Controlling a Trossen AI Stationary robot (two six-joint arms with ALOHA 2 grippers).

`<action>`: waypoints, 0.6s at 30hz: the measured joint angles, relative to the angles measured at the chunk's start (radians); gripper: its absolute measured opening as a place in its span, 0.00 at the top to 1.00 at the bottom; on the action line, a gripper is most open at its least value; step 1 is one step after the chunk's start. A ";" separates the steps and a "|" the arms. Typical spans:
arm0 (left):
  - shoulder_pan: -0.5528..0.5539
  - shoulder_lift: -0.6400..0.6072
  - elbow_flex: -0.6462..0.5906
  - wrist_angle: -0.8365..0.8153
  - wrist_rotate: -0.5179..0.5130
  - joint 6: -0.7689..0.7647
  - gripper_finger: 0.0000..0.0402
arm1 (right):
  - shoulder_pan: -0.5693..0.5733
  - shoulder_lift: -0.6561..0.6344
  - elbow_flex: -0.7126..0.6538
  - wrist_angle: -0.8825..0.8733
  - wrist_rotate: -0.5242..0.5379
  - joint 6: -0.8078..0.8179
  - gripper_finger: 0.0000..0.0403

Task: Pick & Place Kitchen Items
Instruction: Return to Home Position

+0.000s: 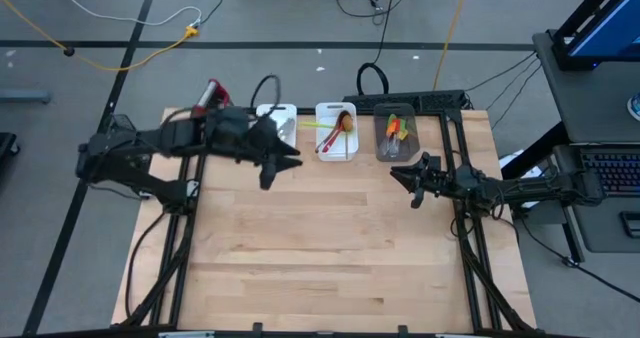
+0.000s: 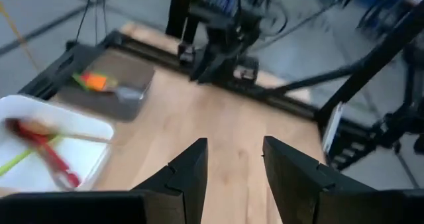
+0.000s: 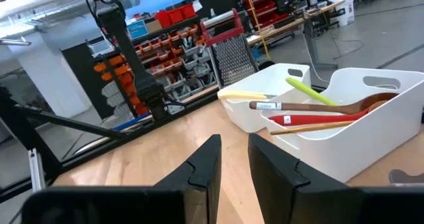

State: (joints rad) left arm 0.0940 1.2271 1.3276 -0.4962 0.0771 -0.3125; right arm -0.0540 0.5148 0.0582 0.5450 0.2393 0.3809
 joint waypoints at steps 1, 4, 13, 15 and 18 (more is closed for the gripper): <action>-0.008 -0.034 -0.062 0.059 -0.004 -0.013 0.63 | 0.000 -0.001 0.000 0.003 -0.001 0.000 0.83; -0.036 -0.132 -0.244 0.170 -0.025 -0.039 0.63 | 0.000 -0.005 0.000 0.004 -0.001 0.000 0.83; -0.117 -0.480 -0.620 0.329 -0.135 -0.005 0.63 | 0.000 -0.022 0.000 -0.004 -0.001 0.034 0.83; -0.125 -0.557 -0.683 0.349 -0.135 0.008 0.63 | 0.000 -0.028 0.000 -0.004 0.001 0.031 0.83; -0.136 -0.668 -0.774 0.356 -0.136 0.023 0.63 | 0.000 -0.038 0.000 -0.004 0.000 0.022 0.83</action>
State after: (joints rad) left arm -0.0415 0.5587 0.5536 -0.1404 -0.0586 -0.2897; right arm -0.0540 0.4767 0.0582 0.5407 0.2398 0.4032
